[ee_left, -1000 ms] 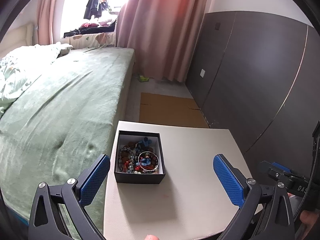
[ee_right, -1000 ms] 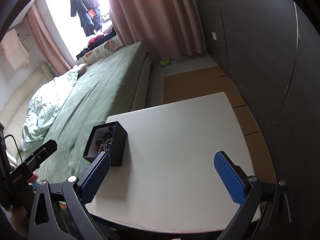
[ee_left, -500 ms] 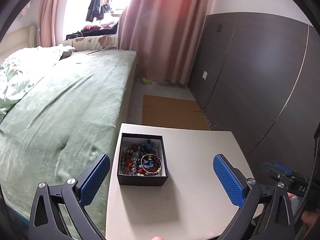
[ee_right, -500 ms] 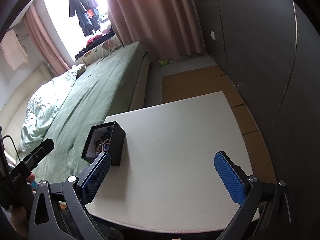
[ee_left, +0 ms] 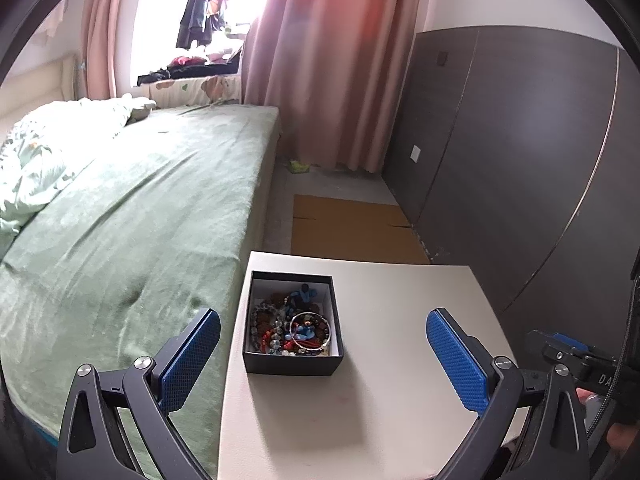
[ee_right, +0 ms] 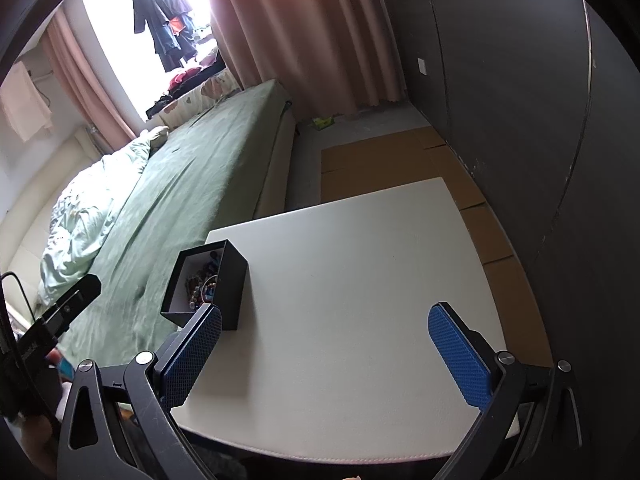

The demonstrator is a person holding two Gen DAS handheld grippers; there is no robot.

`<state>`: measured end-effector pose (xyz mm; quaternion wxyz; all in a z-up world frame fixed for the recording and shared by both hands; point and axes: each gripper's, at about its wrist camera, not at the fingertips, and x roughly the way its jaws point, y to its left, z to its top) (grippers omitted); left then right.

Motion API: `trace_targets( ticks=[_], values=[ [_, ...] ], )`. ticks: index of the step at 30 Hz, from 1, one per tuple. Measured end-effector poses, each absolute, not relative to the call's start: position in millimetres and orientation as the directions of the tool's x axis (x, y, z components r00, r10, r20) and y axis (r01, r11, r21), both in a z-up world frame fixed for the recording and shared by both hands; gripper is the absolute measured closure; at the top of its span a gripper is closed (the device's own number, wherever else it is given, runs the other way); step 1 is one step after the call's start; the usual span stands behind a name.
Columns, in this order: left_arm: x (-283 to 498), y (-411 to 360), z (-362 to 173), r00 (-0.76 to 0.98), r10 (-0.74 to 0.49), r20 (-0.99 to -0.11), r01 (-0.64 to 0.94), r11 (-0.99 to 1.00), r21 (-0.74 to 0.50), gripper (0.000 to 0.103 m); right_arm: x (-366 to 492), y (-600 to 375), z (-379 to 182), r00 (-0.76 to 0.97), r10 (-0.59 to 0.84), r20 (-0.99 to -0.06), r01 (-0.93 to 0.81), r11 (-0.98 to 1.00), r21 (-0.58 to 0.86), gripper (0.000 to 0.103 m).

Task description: Organize jewelry

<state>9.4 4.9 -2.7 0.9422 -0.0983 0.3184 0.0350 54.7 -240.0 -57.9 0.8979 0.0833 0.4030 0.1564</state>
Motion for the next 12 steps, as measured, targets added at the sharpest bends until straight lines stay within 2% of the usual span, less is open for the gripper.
trace_targets(
  ticks=[12],
  values=[
    [14.7,-5.1,-9.3,0.774,-0.026,-0.632,-0.088,0.985,-0.148,0.0,54.9,-240.4,-59.8,0.618,0.341,-0.708,-0.201,0.94,0.276,0.0]
  ],
)
